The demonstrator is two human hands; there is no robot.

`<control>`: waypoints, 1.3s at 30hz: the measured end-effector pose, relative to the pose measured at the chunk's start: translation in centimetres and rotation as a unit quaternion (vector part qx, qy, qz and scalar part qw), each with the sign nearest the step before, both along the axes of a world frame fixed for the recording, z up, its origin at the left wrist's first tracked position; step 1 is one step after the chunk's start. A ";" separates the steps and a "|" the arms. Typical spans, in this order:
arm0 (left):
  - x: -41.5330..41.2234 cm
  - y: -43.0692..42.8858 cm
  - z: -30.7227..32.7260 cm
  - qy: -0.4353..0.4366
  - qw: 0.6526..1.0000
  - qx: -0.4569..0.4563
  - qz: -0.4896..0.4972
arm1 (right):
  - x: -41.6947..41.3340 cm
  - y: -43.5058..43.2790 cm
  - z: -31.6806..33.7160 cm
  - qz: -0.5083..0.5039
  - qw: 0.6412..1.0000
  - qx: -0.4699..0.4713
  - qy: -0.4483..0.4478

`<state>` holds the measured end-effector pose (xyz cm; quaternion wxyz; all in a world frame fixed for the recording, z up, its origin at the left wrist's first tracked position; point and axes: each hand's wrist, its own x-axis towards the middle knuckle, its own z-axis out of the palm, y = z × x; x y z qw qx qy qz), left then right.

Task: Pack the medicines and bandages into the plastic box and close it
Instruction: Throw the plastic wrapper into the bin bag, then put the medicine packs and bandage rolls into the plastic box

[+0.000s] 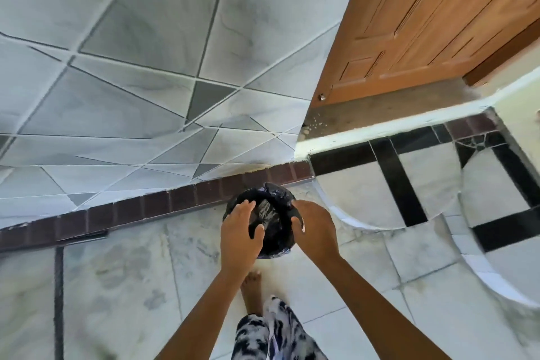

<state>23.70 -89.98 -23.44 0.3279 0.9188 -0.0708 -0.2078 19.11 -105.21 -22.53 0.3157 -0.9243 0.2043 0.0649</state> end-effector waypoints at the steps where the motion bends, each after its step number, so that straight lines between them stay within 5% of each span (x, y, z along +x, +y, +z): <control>1: -0.8 0.1 2.1 -0.010 1.000 0.004 0.002 | -0.8 0.1 1.8 0.013 1.000 -0.017 -0.015; 12: -14.1 6.3 15.9 -0.143 0.979 0.063 0.129 | -10.3 4.7 13.1 0.157 0.971 -0.115 -0.137; 17: -20.4 11.8 20.8 -0.188 0.947 0.097 0.241 | -13.6 10.5 17.6 0.230 0.945 -0.063 -0.225; 30: -35.2 35.8 27.3 -0.240 0.825 0.135 0.494 | -20.6 37.6 22.7 0.447 0.827 0.054 -0.337; 39: -41.6 51.6 27.7 -0.248 0.806 0.127 0.522 | -26.0 53.9 24.3 0.464 0.818 0.051 -0.335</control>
